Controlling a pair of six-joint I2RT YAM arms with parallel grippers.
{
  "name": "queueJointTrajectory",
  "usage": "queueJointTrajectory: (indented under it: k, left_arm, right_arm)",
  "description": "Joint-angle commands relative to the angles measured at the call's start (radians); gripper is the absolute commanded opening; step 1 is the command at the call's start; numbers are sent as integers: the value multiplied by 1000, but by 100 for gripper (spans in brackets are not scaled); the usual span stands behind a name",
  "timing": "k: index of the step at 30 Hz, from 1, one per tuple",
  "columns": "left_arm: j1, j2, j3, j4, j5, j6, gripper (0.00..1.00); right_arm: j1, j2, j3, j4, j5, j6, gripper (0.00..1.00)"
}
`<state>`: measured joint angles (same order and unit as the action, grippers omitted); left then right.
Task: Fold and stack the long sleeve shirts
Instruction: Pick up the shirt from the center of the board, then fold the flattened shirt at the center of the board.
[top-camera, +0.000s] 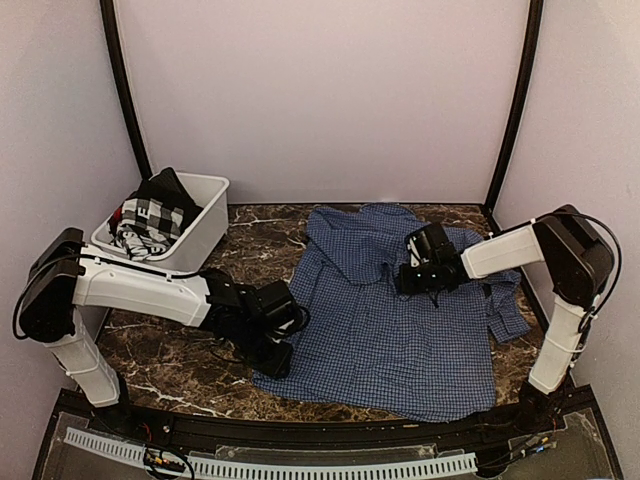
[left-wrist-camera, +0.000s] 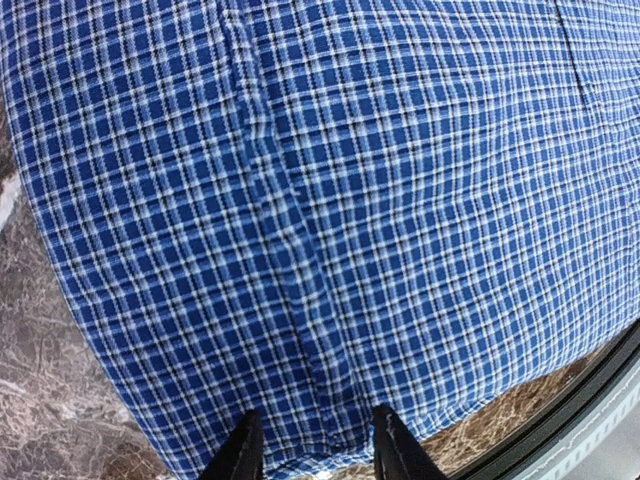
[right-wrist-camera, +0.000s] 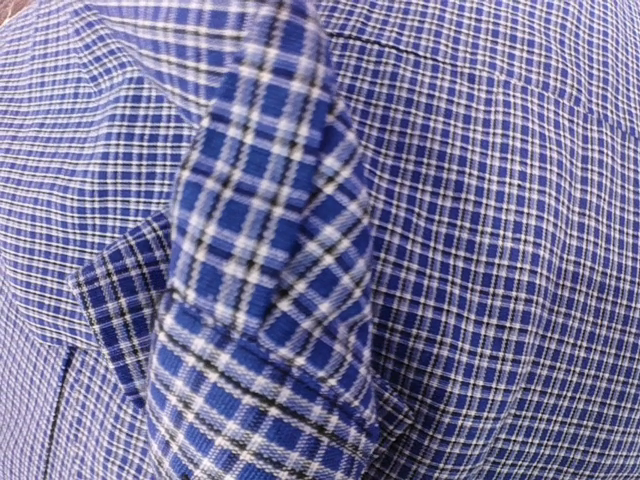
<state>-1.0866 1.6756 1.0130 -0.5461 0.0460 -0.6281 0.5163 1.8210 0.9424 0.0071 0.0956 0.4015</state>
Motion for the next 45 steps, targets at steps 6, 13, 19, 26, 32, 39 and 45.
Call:
queueJointTrajectory:
  k: [6,13,19,26,32,39,45]
  left_arm:
    - [-7,34,41,2,-6,33,32]
    - [-7,31,45,-3,-8,44,8]
    - [-7,5,53,-23,-28,49,0]
    - [-7,-57,87,-68,-35,56,0]
    - [-7,-101,126,-94,-18,94,0]
    - [-7,-107,190,-104,25,144,0]
    - [-7,-109,211,-103,88,161,0]
  right_arm:
    - [18,-30,98,-51,-40,-8,0]
    - [29,-39,143,-79,-36,-18,0]
    - [31,-48,176,-100,-40,-34,0]
    - [30,-53,296,-133,-32,-90,0]
    - [30,-35,487,-203,43,-161,0]
    - [13,-20,683,-233,118,-217,0]
    - [-7,-12,785,-205,138,-244,0]
